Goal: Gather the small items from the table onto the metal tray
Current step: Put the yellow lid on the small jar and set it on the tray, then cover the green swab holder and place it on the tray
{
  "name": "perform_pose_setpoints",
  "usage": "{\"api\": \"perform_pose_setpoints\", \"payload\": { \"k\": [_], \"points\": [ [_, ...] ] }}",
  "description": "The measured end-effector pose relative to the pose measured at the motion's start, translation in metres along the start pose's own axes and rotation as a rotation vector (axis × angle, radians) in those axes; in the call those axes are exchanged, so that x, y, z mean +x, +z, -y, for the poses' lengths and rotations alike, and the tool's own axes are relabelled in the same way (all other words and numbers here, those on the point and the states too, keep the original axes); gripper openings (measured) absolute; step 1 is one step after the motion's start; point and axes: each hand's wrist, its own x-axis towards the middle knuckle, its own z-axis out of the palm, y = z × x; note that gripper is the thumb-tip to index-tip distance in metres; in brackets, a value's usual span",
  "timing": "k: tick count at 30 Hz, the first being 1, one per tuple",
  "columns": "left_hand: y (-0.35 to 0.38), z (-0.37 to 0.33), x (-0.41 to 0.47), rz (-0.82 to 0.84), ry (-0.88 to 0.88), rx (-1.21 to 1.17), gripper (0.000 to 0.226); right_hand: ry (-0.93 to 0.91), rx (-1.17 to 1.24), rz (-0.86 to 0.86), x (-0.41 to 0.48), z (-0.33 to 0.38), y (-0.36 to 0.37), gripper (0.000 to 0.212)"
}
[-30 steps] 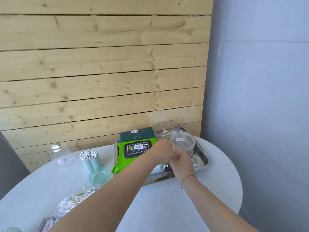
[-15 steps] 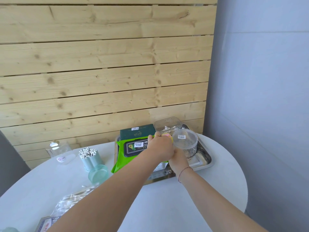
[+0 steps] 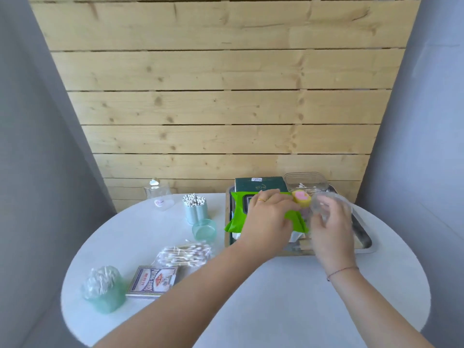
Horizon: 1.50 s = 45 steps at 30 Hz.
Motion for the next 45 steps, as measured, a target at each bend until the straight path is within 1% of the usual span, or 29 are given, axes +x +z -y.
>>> {"api": "perform_pose_setpoints", "payload": {
  "k": [1, 2, 3, 5, 7, 9, 10, 12, 15, 18, 20, 22, 24, 26, 29, 31, 33, 36, 38, 39, 40, 42, 44, 45],
  "points": [
    [-0.009, 0.011, -0.014, -0.071, -0.012, -0.005, 0.046, -0.142, -0.038, -0.043, -0.009, 0.013, 0.001, 0.027],
    [-0.020, 0.026, -0.030, -0.118, -0.052, -0.001, 0.045, -0.272, -0.067, -0.018, -0.020, 0.025, 0.007, 0.027],
    [-0.029, 0.039, -0.043, -0.147, -0.111, 0.001, 0.044, -0.359, -0.089, 0.061, -0.029, 0.035, 0.015, 0.026],
    [-0.047, 0.067, -0.062, -0.177, -0.274, -0.001, 0.040, -0.436, -0.103, 0.312, -0.044, 0.050, 0.038, 0.022],
    [-0.063, 0.096, -0.073, -0.185, -0.468, -0.021, 0.037, -0.424, -0.142, 0.567, -0.056, 0.064, 0.067, 0.023],
    [-0.075, 0.123, -0.073, -0.186, -0.645, -0.094, 0.040, -0.341, -0.237, 0.747, -0.060, 0.074, 0.099, 0.036],
    [-0.081, 0.137, -0.072, -0.175, -0.726, -0.140, 0.045, -0.287, -0.271, 0.799, -0.060, 0.080, 0.115, 0.045],
    [-0.088, 0.159, -0.064, -0.121, -0.839, -0.230, 0.060, -0.175, -0.302, 0.827, -0.058, 0.090, 0.145, 0.057],
    [-0.088, 0.178, -0.045, -0.058, -0.910, -0.373, 0.079, -0.002, -0.336, 0.770, -0.052, 0.093, 0.179, 0.074],
    [-0.078, 0.189, -0.028, -0.053, -0.940, -0.449, 0.097, 0.102, -0.409, 0.729, -0.052, 0.085, 0.198, 0.089],
    [-0.070, 0.196, -0.017, -0.040, -0.944, -0.491, 0.108, 0.158, -0.417, 0.711, -0.051, 0.079, 0.208, 0.090],
    [-0.061, 0.201, -0.009, -0.008, -0.926, -0.502, 0.115, 0.203, -0.407, 0.717, -0.051, 0.073, 0.214, 0.085],
    [-0.054, 0.204, -0.005, -0.012, -0.900, -0.511, 0.117, 0.212, -0.405, 0.715, -0.051, 0.068, 0.217, 0.073],
    [-0.049, 0.207, -0.004, -0.051, -0.886, -0.537, 0.114, 0.202, -0.392, 0.701, -0.051, 0.066, 0.216, 0.064],
    [-0.050, 0.204, -0.006, -0.123, -0.908, -0.573, 0.114, 0.165, -0.386, 0.664, -0.052, 0.070, 0.211, 0.055],
    [-0.059, 0.197, -0.008, -0.161, -0.918, -0.578, 0.102, 0.102, -0.393, 0.628, -0.054, 0.078, 0.200, 0.053],
    [-0.081, 0.184, -0.019, -0.180, -0.892, -0.525, 0.081, 0.017, -0.406, 0.591, -0.058, 0.090, 0.185, 0.052],
    [-0.123, 0.166, -0.050, -0.218, -0.753, -0.419, 0.058, -0.119, -0.378, 0.556, -0.066, 0.110, 0.163, 0.059],
    [-0.153, 0.160, -0.083, -0.224, -0.680, -0.401, 0.048, -0.146, -0.311, 0.623, -0.075, 0.124, 0.154, 0.066],
    [-0.168, 0.160, -0.102, -0.194, -0.644, -0.413, 0.051, -0.135, -0.267, 0.691, -0.080, 0.130, 0.152, 0.068],
    [-0.180, 0.163, -0.120, -0.144, -0.615, -0.434, 0.060, -0.128, -0.229, 0.770, -0.084, 0.134, 0.151, 0.068],
    [-0.199, 0.170, -0.162, -0.051, -0.587, -0.447, 0.091, -0.174, -0.222, 0.928, -0.094, 0.143, 0.151, 0.068],
    [-0.200, 0.181, -0.197, 0.016, -0.622, -0.479, 0.124, -0.254, -0.287, 1.046, -0.102, 0.146, 0.155, 0.071],
    [-0.199, 0.185, -0.214, 0.048, -0.640, -0.496, 0.134, -0.285, -0.311, 1.096, -0.109, 0.150, 0.157, 0.073]
  ]
}}
